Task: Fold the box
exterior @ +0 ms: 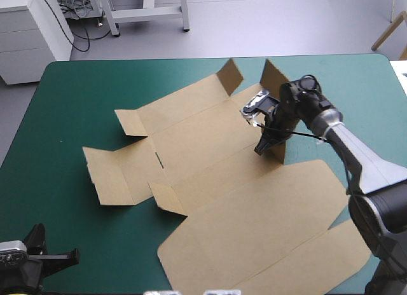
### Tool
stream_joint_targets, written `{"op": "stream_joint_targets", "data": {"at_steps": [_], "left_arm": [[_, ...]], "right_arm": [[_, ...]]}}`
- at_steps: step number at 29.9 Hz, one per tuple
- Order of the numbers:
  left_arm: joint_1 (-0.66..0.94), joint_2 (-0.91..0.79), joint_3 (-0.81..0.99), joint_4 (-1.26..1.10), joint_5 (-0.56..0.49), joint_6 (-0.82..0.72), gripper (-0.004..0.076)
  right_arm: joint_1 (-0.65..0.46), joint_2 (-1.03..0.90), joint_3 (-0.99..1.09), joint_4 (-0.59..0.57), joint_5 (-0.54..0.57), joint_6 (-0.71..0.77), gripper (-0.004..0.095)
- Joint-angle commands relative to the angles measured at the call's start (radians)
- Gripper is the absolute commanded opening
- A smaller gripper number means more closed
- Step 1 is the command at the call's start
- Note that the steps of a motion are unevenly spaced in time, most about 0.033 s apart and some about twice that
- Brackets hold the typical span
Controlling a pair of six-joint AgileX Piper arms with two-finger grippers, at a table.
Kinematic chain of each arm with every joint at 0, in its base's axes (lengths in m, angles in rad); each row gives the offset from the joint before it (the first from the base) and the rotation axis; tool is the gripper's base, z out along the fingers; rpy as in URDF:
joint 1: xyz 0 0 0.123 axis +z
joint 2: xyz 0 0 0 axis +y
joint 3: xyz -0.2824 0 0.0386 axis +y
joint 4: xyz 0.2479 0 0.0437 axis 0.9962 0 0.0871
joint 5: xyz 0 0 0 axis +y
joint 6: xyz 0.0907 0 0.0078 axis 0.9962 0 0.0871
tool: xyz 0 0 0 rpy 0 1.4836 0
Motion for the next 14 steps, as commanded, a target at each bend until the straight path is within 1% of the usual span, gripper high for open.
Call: {"op": "stream_joint_targets", "data": {"at_steps": [1,4,7,10,14], "left_arm": [[0.0,-0.005,-0.025,-0.002,-0.075,-0.01,-0.001],[0.0,-0.005,-0.025,-0.002,-0.075,-0.01,-0.001],[0.0,-0.005,-0.025,-0.002,-0.075,-0.01,-0.001],[0.0,-0.005,-0.025,-0.002,-0.075,-0.01,-0.001],[0.0,-0.005,-0.025,-0.002,-0.075,-0.01,-0.001]], "right_arm": [[0.059,0.051,-0.166,-0.064,0.034,-0.228,-0.0019],[0.095,0.113,-0.273,-0.082,0.03,-0.336,-0.002],[0.124,0.158,-0.367,-0.076,0.02,-0.387,-0.002],[0.148,0.188,-0.424,-0.044,0.01,-0.423,-0.002],[0.179,0.208,-0.439,0.012,-0.04,-0.498,-0.002]]}}
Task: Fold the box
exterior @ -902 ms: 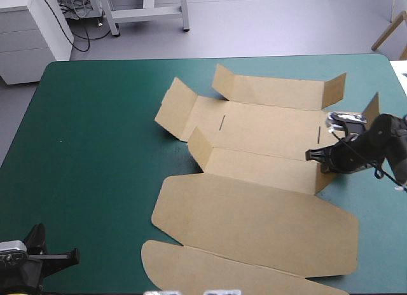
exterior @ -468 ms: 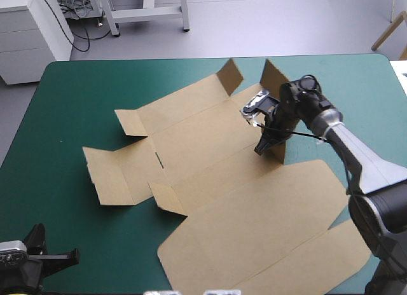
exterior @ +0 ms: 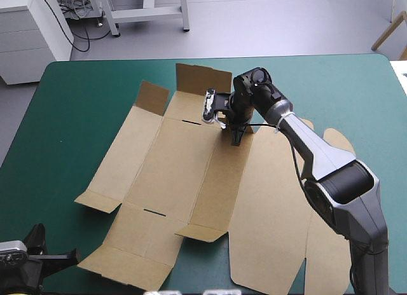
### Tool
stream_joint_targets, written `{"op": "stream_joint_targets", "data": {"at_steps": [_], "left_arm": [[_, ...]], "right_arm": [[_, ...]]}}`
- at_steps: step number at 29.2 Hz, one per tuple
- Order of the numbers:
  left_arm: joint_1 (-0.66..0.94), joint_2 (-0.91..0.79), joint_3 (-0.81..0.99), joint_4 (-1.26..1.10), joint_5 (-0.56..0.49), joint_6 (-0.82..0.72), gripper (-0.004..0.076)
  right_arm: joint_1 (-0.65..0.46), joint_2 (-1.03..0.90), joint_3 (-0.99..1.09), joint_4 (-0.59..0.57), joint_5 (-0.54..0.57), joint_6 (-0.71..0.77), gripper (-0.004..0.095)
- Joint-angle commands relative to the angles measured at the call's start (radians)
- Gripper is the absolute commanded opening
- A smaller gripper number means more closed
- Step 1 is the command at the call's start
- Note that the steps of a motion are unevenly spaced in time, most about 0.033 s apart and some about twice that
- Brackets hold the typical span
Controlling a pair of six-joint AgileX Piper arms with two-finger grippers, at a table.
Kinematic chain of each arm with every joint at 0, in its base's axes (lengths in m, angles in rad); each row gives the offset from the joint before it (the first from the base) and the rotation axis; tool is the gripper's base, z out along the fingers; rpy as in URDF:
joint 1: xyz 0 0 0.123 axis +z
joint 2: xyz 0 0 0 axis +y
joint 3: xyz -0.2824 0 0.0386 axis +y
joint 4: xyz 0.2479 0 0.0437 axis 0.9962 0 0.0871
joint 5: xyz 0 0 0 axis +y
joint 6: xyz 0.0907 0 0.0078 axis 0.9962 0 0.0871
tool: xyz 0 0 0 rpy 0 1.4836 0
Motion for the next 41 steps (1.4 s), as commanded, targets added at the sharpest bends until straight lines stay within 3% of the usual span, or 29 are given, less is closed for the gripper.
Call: {"op": "stream_joint_targets", "data": {"at_steps": [1,11,21,24,27,29,30,32,34,41], "left_arm": [[0.0,-0.005,-0.025,-0.002,-0.075,-0.01,-0.001],[0.0,-0.005,-0.025,-0.005,-0.078,0.002,-0.001],[0.0,-0.005,-0.025,-0.005,-0.078,0.002,-0.001],[0.0,-0.005,-0.025,-0.005,-0.078,0.002,-0.001],[0.0,-0.005,-0.025,-0.005,-0.078,0.002,-0.001],[0.0,-0.005,-0.025,-0.005,-0.078,0.002,-0.001],[0.0,-0.005,-0.025,-0.005,-0.078,0.002,-0.001],[0.0,-0.005,-0.025,-0.005,-0.078,0.002,-0.001],[0.0,-0.005,-0.025,-0.005,-0.078,0.002,-0.001],[0.0,-0.005,-0.025,-0.005,-0.078,0.002,-0.001]], "right_arm": [[0.03,-0.047,-0.042,0.053,-0.062,-0.094,-0.002],[0.111,0.002,-0.042,0.08,-0.289,-0.151,-0.002],[0.116,0.028,-0.042,0.118,-0.323,-0.152,0.0002],[0.116,0.028,-0.042,0.15,-0.323,-0.152,0.01],[0.116,0.028,-0.052,0.156,-0.325,-0.139,0.03],[0.116,0.028,-0.07,0.156,-0.323,-0.114,0.0498],[0.116,0.02,-0.097,0.156,-0.323,-0.073,0.0673],[0.116,0.009,-0.132,0.151,-0.32,-0.016,0.0812],[0.116,-0.012,-0.171,0.15,-0.292,0.032,0.0865],[0.116,-0.096,-0.227,0.101,-0.234,0.196,0.0864]]}}
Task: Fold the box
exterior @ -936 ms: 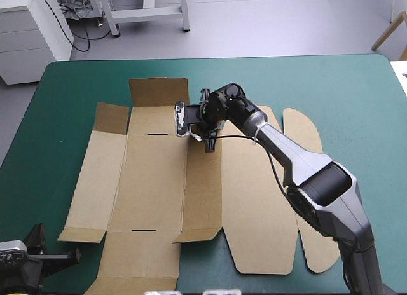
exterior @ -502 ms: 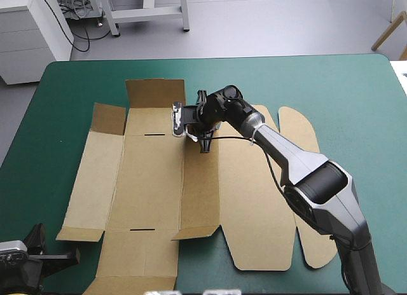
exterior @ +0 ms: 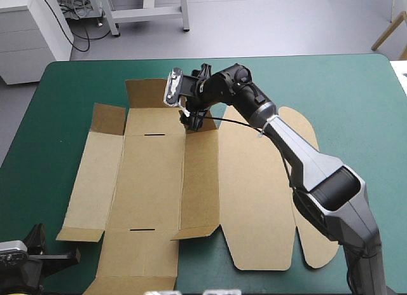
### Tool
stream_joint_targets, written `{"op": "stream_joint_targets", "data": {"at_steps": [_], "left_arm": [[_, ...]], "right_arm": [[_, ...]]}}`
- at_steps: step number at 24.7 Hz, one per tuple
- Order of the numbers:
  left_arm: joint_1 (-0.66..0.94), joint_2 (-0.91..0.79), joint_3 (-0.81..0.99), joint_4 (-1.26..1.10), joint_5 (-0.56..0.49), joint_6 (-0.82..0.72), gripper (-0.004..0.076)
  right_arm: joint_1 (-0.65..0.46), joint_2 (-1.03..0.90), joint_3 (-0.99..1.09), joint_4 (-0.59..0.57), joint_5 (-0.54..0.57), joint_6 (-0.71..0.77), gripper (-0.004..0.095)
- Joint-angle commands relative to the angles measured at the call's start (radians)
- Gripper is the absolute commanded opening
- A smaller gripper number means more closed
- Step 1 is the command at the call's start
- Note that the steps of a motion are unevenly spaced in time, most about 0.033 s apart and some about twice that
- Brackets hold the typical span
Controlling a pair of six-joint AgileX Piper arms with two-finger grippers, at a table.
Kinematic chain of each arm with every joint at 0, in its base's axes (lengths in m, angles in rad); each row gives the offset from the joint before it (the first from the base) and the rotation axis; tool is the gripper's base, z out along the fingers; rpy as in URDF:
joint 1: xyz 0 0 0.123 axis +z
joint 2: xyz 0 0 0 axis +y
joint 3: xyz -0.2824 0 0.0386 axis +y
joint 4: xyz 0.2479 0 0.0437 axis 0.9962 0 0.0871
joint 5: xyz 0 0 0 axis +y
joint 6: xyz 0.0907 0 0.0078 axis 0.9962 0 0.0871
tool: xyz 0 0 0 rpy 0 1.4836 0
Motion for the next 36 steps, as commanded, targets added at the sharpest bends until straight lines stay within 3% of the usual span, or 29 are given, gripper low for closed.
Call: {"op": "stream_joint_targets", "data": {"at_steps": [1,3,5,6,7,8,9,10,12,16,21,24,31,33,36], "left_arm": [[0.0,-0.005,-0.025,-0.002,-0.077,-0.002,-0.001],[0.0,-0.005,-0.025,-0.002,-0.077,-0.002,-0.001],[0.0,-0.005,-0.025,-0.002,-0.077,-0.002,-0.001],[0.0,-0.005,-0.025,-0.002,-0.077,-0.002,-0.001],[0.0,-0.005,-0.025,-0.002,-0.077,-0.002,-0.001],[0.0,-0.005,-0.025,-0.002,-0.077,-0.002,-0.001],[0.0,-0.005,-0.025,-0.002,-0.077,-0.002,-0.001],[0.0,-0.005,-0.025,-0.002,-0.077,-0.002,-0.001],[0.0,-0.005,-0.025,-0.002,-0.077,-0.002,-0.001],[0.0,-0.005,-0.025,-0.002,-0.077,-0.002,-0.0008],[0.0,-0.005,-0.025,-0.002,-0.077,-0.002,0.0014],[0.0,-0.005,-0.025,-0.002,-0.077,-0.002,0.0102],[0.0,-0.005,-0.006,-0.002,-0.119,-0.004,0.0518],[0.0,-0.005,0.004,-0.002,-0.142,-0.004,0.0556],[0.0,-0.005,0.008,-0.003,-0.151,-0.004,0.0547]], "right_arm": [[0.001,-0.11,-0.042,-0.052,-0.019,0.112,0.0864],[0.001,-0.131,-0.042,-0.132,0.015,0.226,0.0849],[-0.001,-0.141,-0.042,-0.238,0.061,0.395,0.0706],[-0.001,-0.142,-0.042,-0.317,0.103,0.481,0.0485],[-0.001,-0.142,-0.042,-0.36,0.125,0.517,0.0345],[-0.001,-0.142,-0.042,-0.446,0.172,0.604,0.0044],[-0.001,-0.142,-0.042,-0.474,0.19,0.644,-0.0016],[-0.008,-0.144,-0.042,-0.531,0.233,0.742,0.0],[-0.043,-0.163,-0.04,-0.491,0.262,0.843,-0.0018],[-0.149,-0.239,-0.022,-0.225,0.262,0.834,-0.0019],[-0.217,-0.366,0.145,-0.193,0.262,0.815,-0.0019],[-0.246,-0.475,0.31,-0.207,0.22,0.806,-0.0019],[-0.323,-0.731,0.712,-0.2,0.008,0.798,-0.0019],[-0.337,-0.801,0.811,-0.2,-0.02,0.798,-0.0019],[-0.339,-0.898,0.935,-0.196,-0.074,0.82,-0.0019]]}}
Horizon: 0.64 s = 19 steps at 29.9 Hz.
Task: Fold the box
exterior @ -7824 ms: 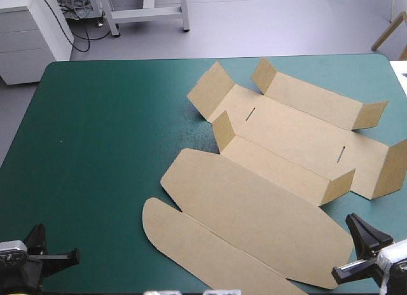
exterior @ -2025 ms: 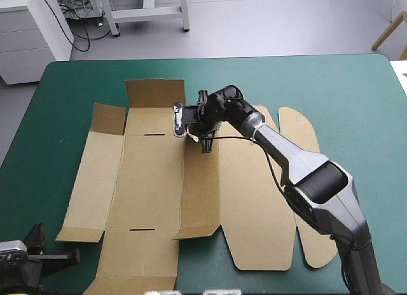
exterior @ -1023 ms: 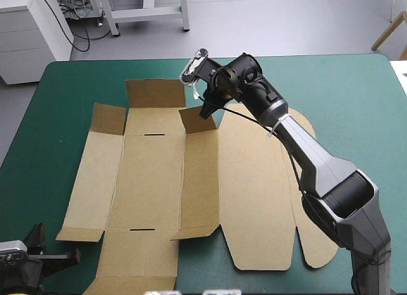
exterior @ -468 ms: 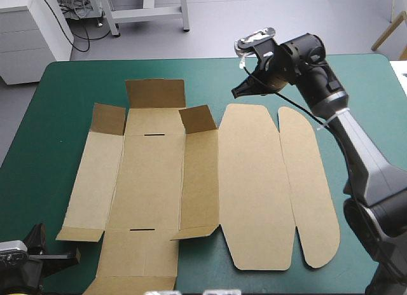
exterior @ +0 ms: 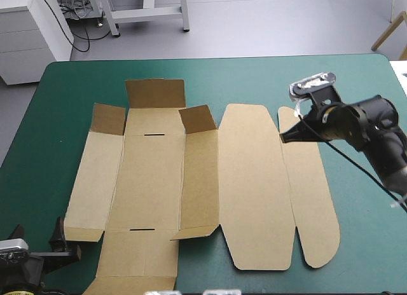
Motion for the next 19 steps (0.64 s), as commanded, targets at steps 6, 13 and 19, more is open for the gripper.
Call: {"op": "stream_joint_targets", "data": {"at_steps": [6,13,19], "left_arm": [[0.0,-0.005,-0.019,-0.006,-0.123,-0.02,0.0542],[0.0,0.104,-0.078,0.031,-0.154,-0.066,0.0542],[0.0,0.291,-0.199,0.114,-0.234,-0.065,0.0542]], "right_arm": [[-0.007,-0.269,0.274,0.052,-0.129,0.029,-0.0019],[-0.007,-0.483,0.461,0.086,-0.197,0.031,-0.0019],[-0.007,-0.639,0.572,0.091,-0.207,0.031,-0.0019]]}}
